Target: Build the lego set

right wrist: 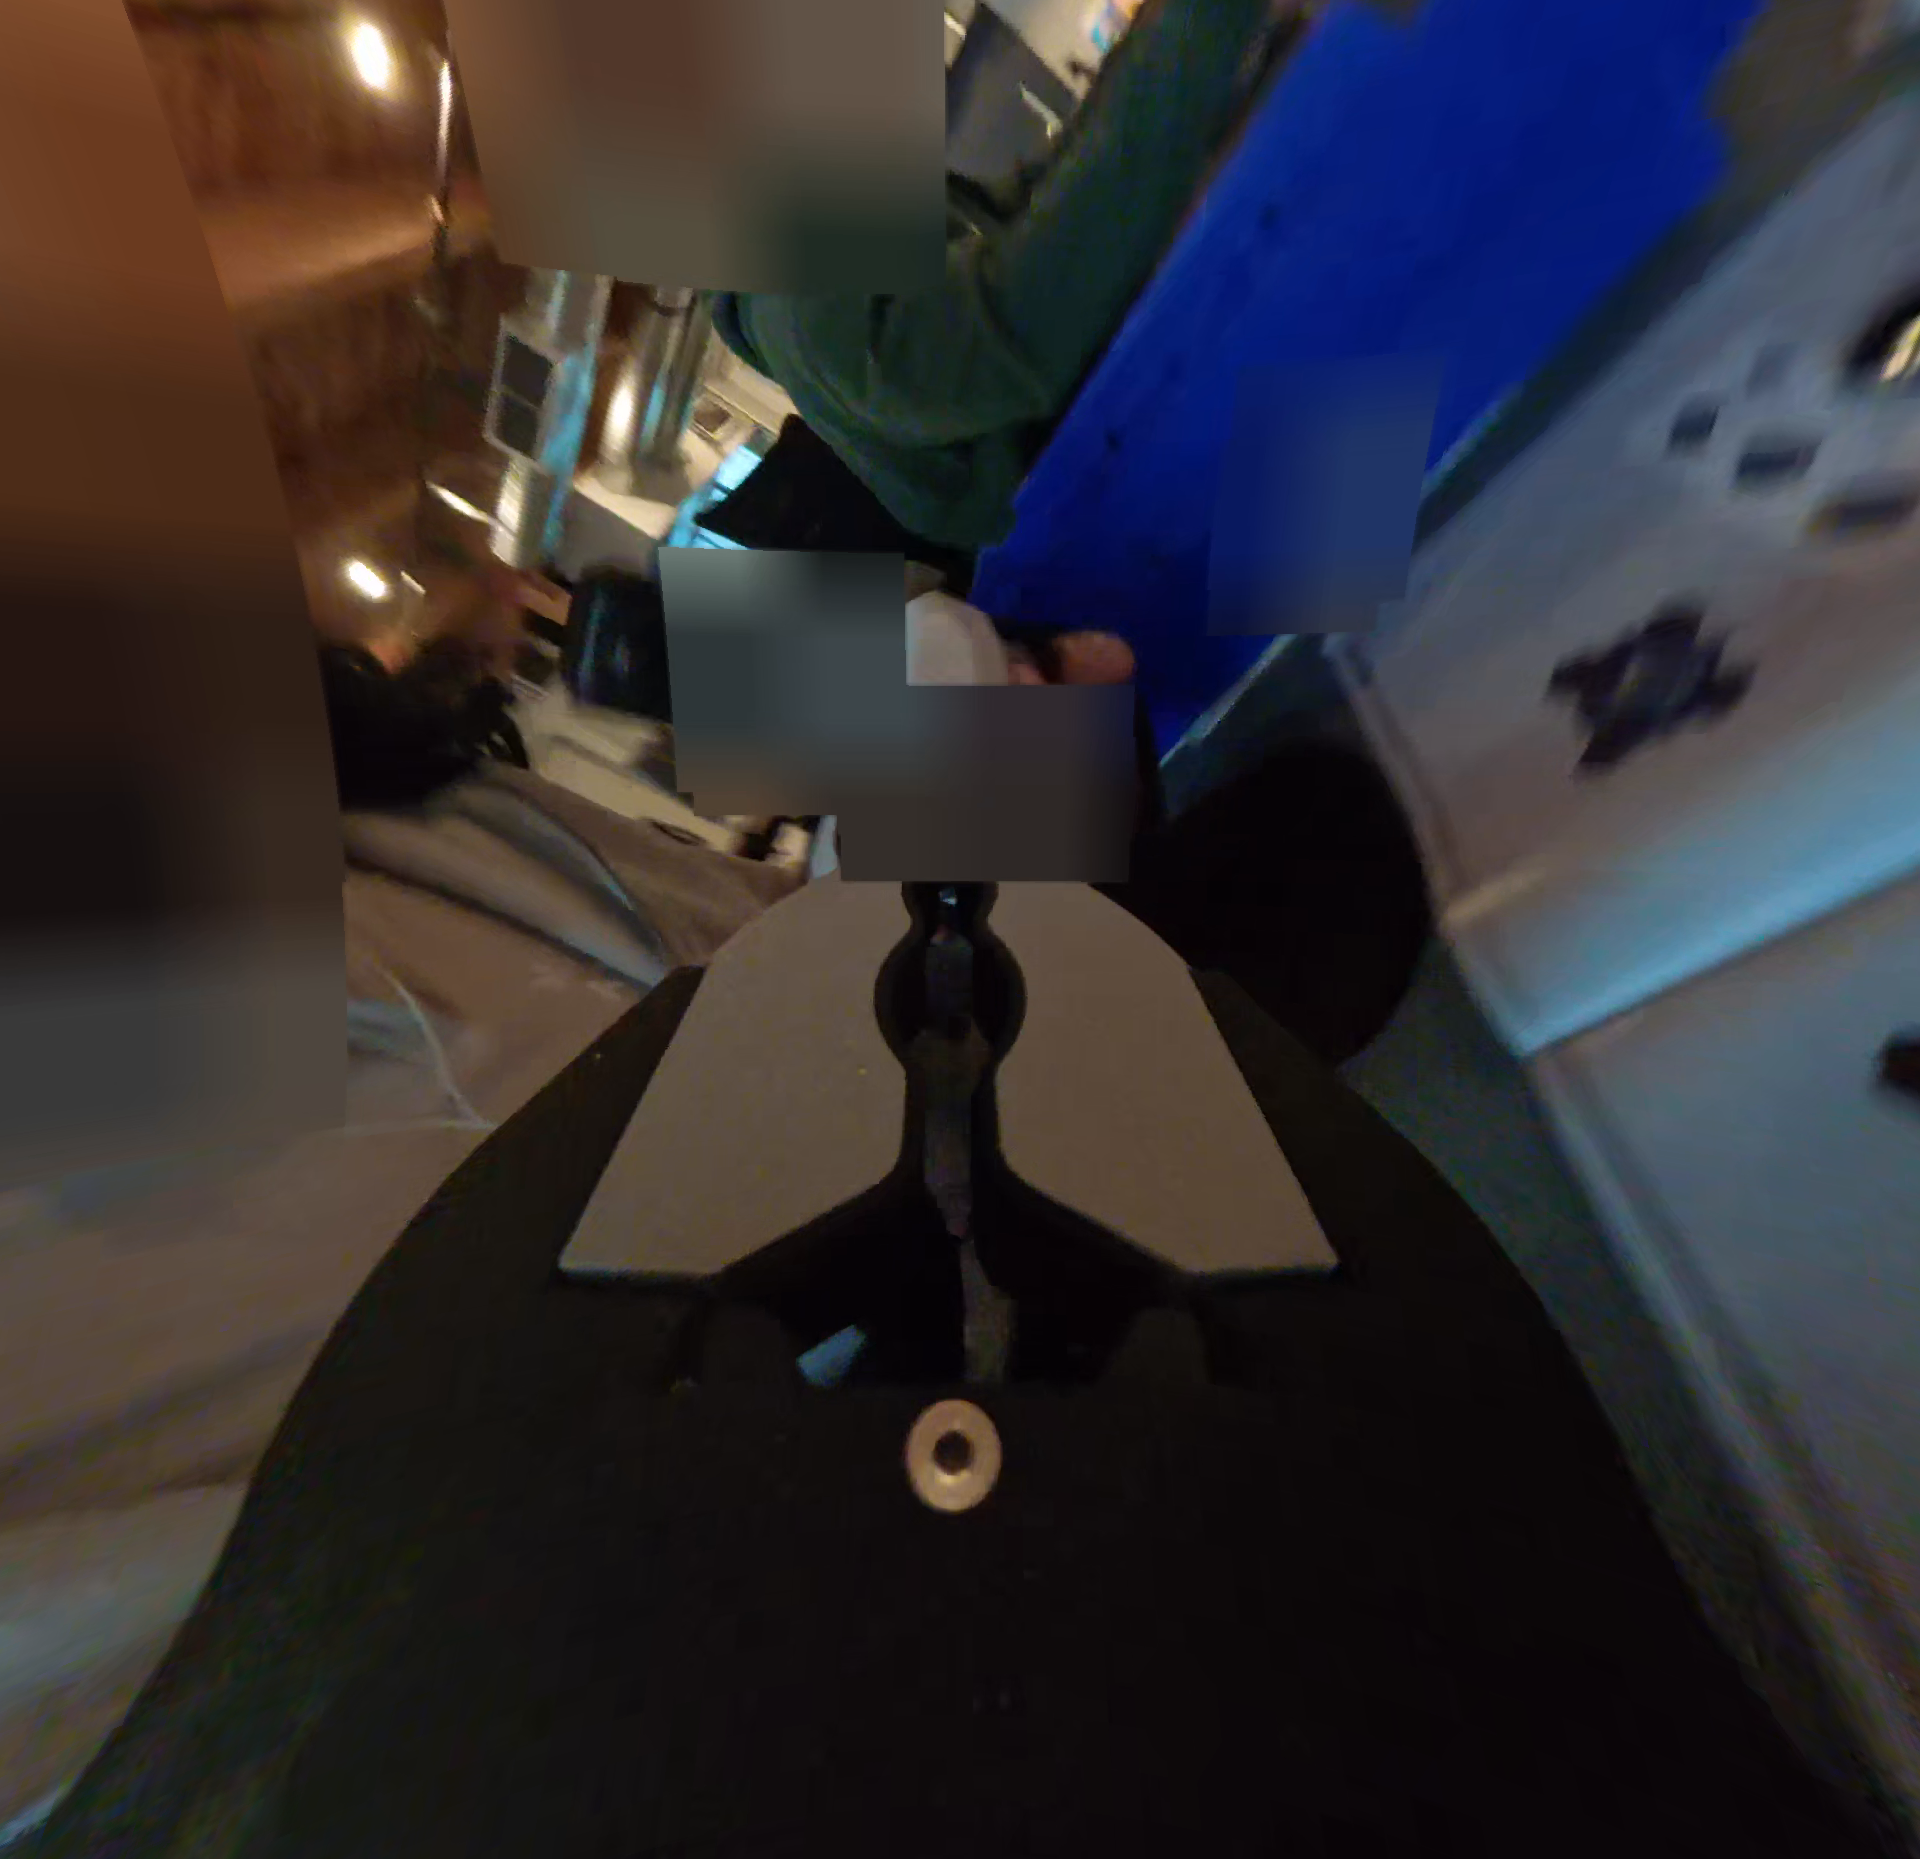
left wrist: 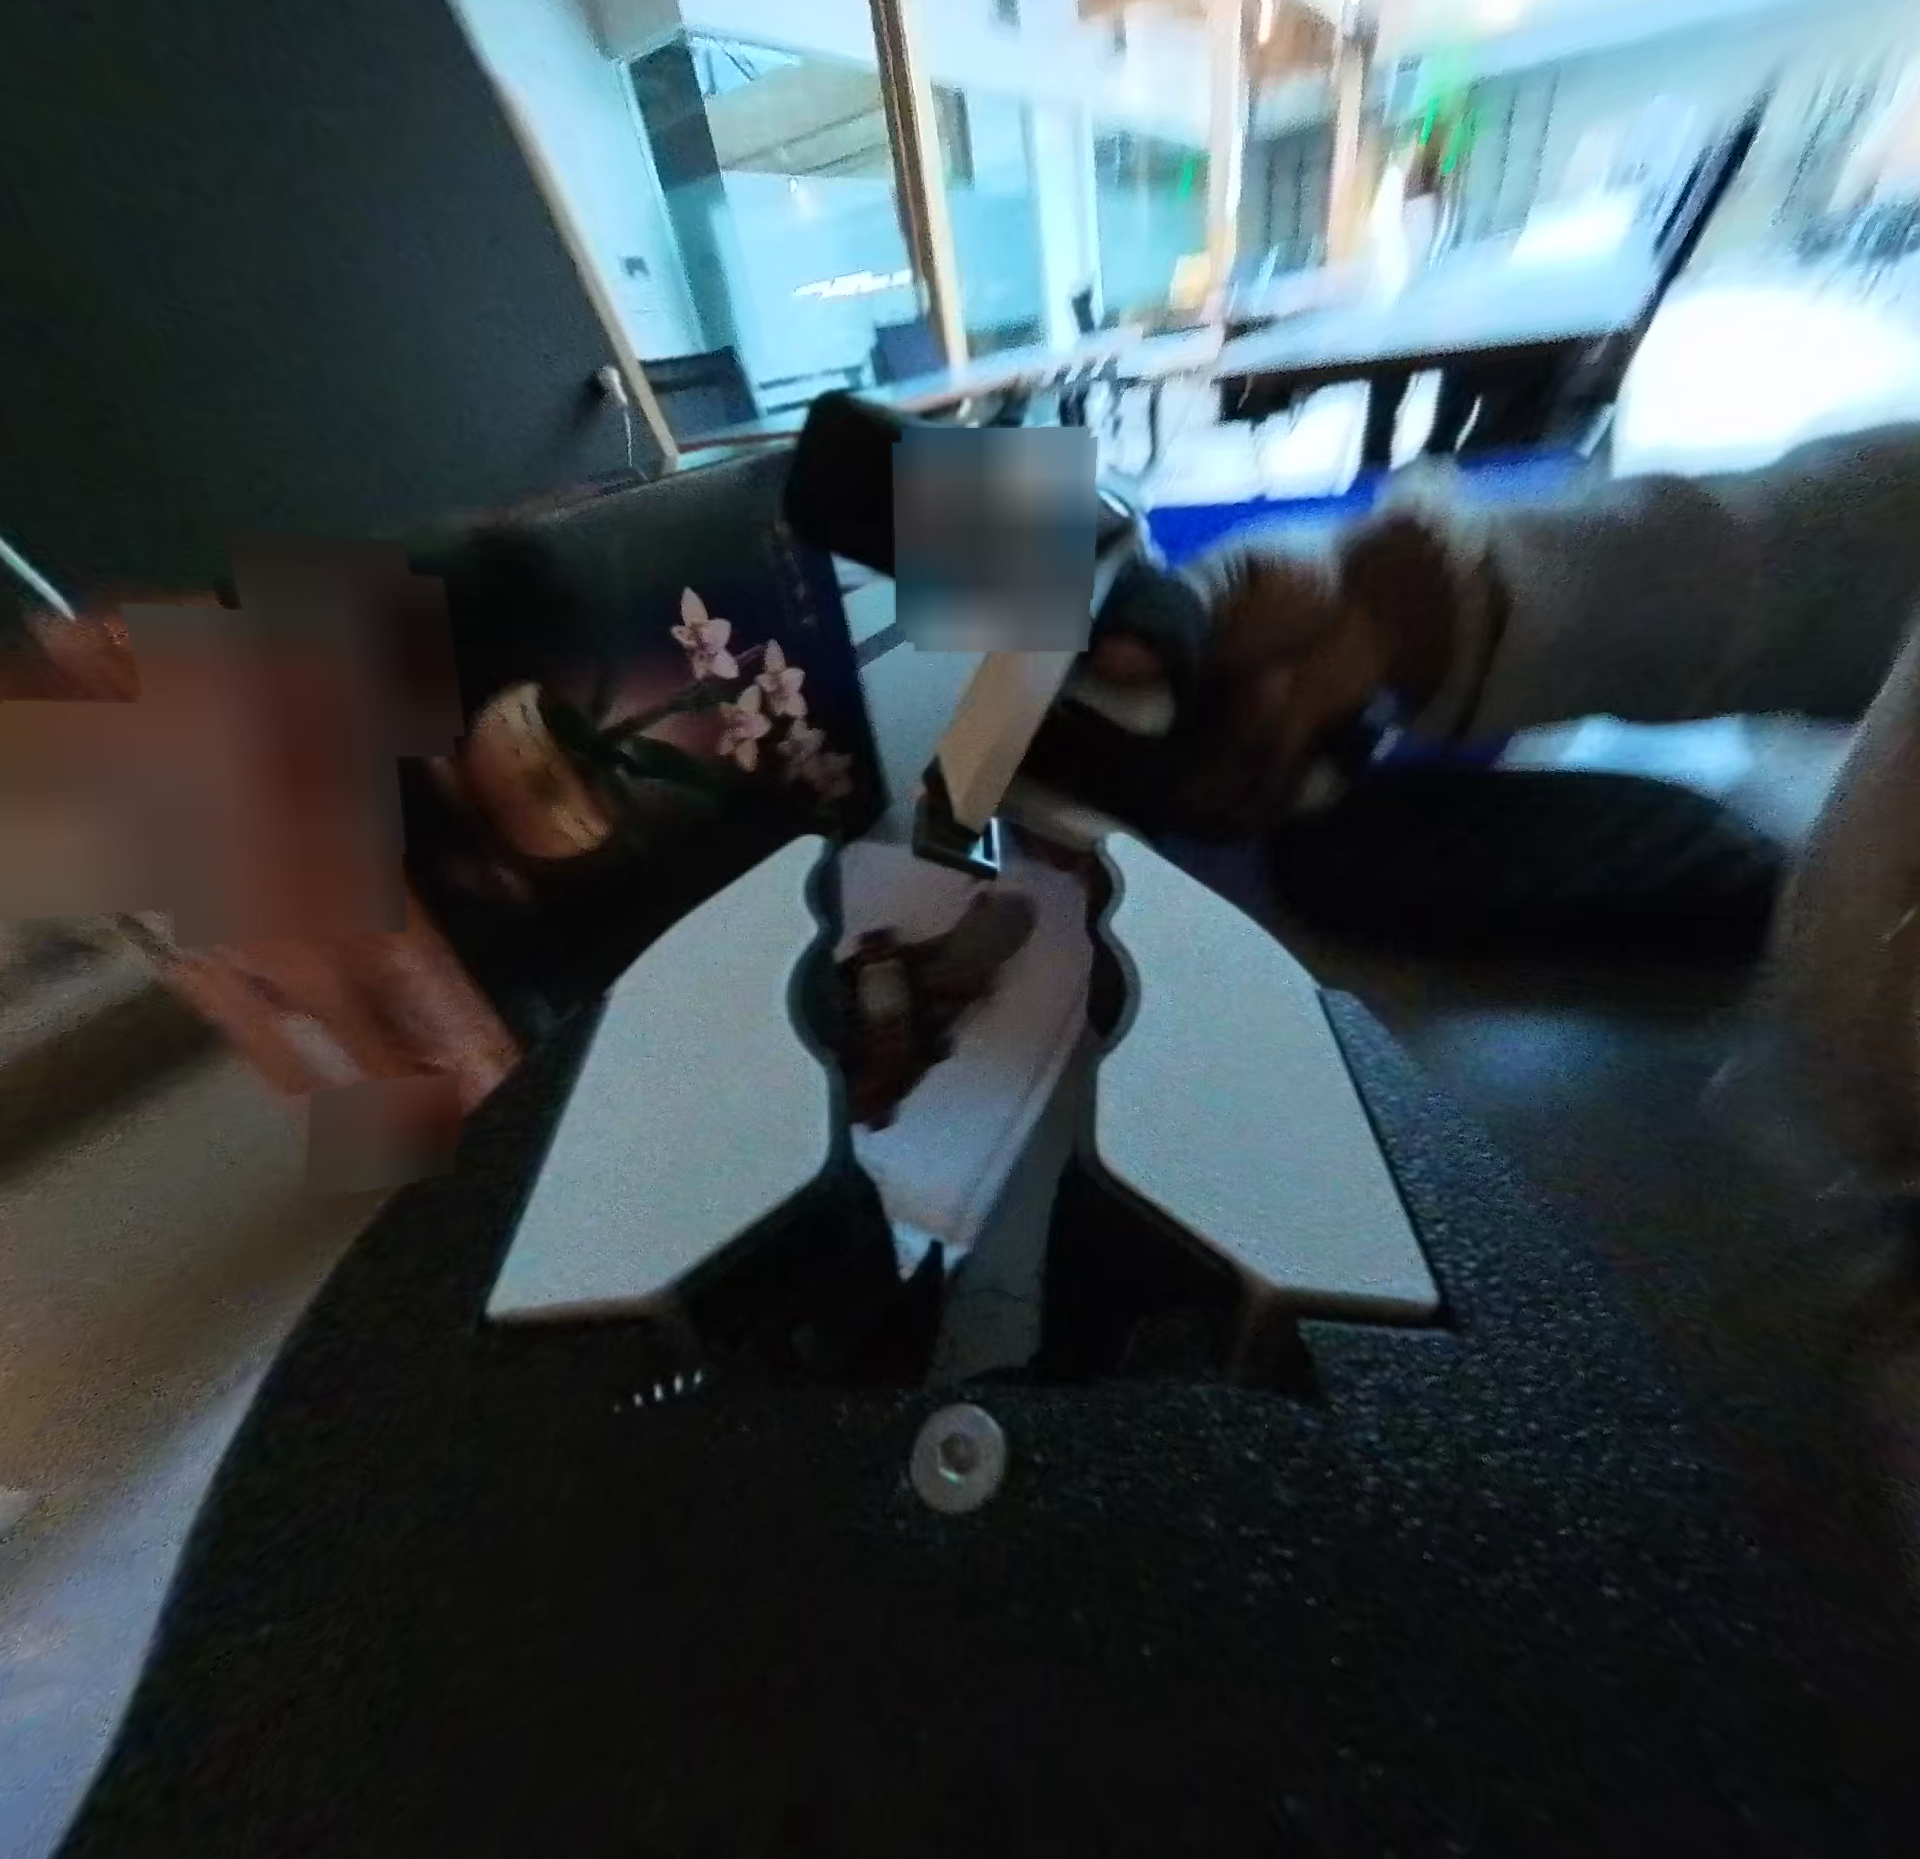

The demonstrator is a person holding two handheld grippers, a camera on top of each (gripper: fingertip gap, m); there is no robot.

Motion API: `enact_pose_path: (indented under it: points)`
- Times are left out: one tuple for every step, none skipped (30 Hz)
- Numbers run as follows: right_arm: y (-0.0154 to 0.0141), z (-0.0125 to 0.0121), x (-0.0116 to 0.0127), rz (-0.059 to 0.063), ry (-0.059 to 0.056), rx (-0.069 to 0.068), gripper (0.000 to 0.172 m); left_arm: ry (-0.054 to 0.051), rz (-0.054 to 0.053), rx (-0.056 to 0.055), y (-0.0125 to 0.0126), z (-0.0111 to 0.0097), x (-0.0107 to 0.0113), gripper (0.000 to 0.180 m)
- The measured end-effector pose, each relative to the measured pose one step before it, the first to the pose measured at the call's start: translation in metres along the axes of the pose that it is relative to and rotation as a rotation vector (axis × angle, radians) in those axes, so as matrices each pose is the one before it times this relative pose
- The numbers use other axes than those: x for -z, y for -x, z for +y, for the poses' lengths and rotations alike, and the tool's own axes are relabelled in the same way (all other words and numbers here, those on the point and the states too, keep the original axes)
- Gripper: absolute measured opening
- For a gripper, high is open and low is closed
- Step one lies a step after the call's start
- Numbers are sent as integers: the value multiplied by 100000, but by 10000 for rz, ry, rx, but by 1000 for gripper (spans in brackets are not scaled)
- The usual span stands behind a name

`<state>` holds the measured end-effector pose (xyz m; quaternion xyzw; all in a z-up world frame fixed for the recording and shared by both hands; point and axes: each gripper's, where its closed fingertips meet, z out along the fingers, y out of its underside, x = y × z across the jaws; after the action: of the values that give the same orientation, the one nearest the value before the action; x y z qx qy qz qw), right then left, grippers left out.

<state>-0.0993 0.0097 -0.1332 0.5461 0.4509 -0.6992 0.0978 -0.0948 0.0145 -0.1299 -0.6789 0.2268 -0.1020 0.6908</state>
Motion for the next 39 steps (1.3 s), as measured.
enact_pose_path:
  points:
    - [-89,254,-151,-164,84,-707,0,200,32,-612,-317,316,-101,43]
    - [12,229,-111,-244,95,-571,0,118,89,-359,-325,245,-110,40]
    - [-88,131,-71,-152,44,-456,0,20,4,-101,-113,126,-80,38]
    - [-106,51,-57,-106,-12,-345,0,-42,-4,70,-5,51,-34,34]
    - [-1,16,-39,-159,-36,-288,0,-103,72,113,-67,-57,34,31]
    - [19,-45,-42,-144,-91,-261,0,-171,13,94,23,-173,110,28]
    - [-23,-11,-28,-95,-66,-201,0,-154,-63,53,127,-151,144,25]
    - [-80,35,-37,-35,-37,-115,0,-53,-47,6,110,-42,130,22]
    - [8,-2,-48,-90,-71,-105,0,26,-69,-19,136,64,96,21]
    - [69,-35,-63,-130,-90,-138,0,81,-76,-48,136,147,54,20]
    - [35,-36,-47,-87,-79,-84,0,91,-24,-68,36,178,28,20]
    - [-20,-7,-45,-13,-36,19,0,54,-16,-31,11,123,6,21]
    - [-38,-15,-39,21,-31,34,0,-9,0,9,-21,26,1,22]
    - [54,-40,-43,-49,-44,-12,0,-18,6,32,-23,-1,-18,22]
    - [78,-30,-52,-54,-33,-13,0,2,-32,33,61,35,-8,22]
    - [-45,22,-57,35,-7,14,0,6,-40,25,85,42,-1,21]
    - [-41,63,-74,32,21,20,0,-18,-20,20,58,11,13,20]
    - [22,-27,-52,-36,-34,-38,0,-33,-17,23,40,-33,16,17]
    - [39,-29,-31,-42,-25,-53,0,-60,-11,26,9,-52,11,16]
    - [-35,-10,-33,21,-7,5,0,-35,-31,12,31,-4,24,16]
    - [-62,27,-47,52,14,56,0,5,-8,24,6,52,48,16]
    - [0,67,-70,40,42,129,0,5,22,83,-14,46,65,16]
    - [88,85,-55,17,76,227,1,-35,37,202,-53,-44,86,16]
    - [142,117,-50,41,134,349,2,-58,23,295,-55,-99,101,16]
    - [213,48,29,55,131,453,7,-27,-46,306,26,-63,145,16]
    - [82,-7,109,179,141,502,12,28,-117,258,118,39,193,16]
    - [-276,-36,233,481,169,657,17,56,-130,197,116,145,208,16]
    - [-607,-139,352,773,140,863,21,85,-156,169,159,231,223,16]
    - [-692,-305,442,920,81,1001,24,128,-209,162,222,366,195,16]
    - [-613,-394,425,941,83,1131,27,183,-165,131,176,463,181,16]
    - [-404,-492,331,816,82,1174,32,121,-143,120,137,394,186,16]
    - [-385,-623,225,757,46,1052,35,46,-184,182,204,294,191,16]
    - [-356,-714,53,643,14,945,39,1,-124,214,156,207,182,16]
    - [-408,-687,-126,555,38,863,41,-89,-115,133,151,-31,177,16]
    - [-746,-606,-286,660,65,744,40,-129,-197,68,267,-186,152,16]
    - [-1012,-431,-467,737,109,626,34,-76,-113,47,164,-95,56,16]
    - [-959,-268,-659,593,136,535,28,25,50,32,-51,120,-36,16]
    - [-733,-106,-885,350,155,420,23,83,95,35,-88,203,-71,16]
    - [-518,69,-1060,116,209,243,20,22,60,55,-29,76,-32,16]
